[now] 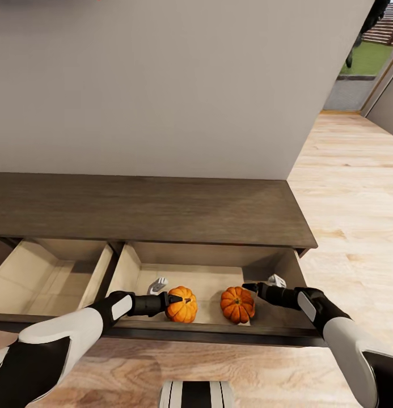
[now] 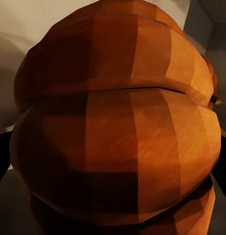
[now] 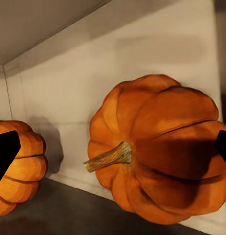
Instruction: Place each of the two pumpkins and all three candles from the living room inside a cabinet in the living room (use any cabinet), then make sure every cabinet is closed, and position the cauldron so it is next to a table in the living room.
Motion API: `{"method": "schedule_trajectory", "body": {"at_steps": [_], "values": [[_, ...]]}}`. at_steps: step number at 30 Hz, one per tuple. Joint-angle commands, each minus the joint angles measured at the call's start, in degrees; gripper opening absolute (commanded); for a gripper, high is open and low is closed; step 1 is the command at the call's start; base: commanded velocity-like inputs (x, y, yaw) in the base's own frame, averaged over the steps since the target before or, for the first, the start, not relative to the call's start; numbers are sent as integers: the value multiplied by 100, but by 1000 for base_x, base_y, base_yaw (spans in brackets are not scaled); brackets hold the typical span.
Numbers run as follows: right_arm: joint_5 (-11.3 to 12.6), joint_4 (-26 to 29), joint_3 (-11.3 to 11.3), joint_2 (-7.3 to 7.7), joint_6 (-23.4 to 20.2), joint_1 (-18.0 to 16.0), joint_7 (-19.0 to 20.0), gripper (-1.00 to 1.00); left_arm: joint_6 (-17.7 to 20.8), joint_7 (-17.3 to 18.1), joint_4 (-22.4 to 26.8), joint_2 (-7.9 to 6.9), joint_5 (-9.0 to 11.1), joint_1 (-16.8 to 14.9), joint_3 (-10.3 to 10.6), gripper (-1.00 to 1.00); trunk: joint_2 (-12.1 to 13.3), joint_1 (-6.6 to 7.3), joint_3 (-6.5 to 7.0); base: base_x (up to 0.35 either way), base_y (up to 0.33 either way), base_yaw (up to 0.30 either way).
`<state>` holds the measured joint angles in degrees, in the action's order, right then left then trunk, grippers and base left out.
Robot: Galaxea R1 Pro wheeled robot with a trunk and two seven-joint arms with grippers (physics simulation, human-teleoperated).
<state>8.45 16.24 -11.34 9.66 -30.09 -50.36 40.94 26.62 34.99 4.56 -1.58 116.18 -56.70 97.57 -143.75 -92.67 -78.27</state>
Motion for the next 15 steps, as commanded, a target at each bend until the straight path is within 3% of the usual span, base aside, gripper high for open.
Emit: {"method": "schedule_trajectory", "body": {"at_steps": [1, 15], "values": [[-1, 7, 0, 0, -2, 0, 0, 100, 1, 5, 1, 2, 1, -1, -1, -100, 0, 0, 0, 0, 0, 0], [14, -3, 0, -27, -40, 0, 7, 100, -11, -1, -6, -33, 8, -41, -1, -100, 0, 0, 0, 0, 0, 0]]}}
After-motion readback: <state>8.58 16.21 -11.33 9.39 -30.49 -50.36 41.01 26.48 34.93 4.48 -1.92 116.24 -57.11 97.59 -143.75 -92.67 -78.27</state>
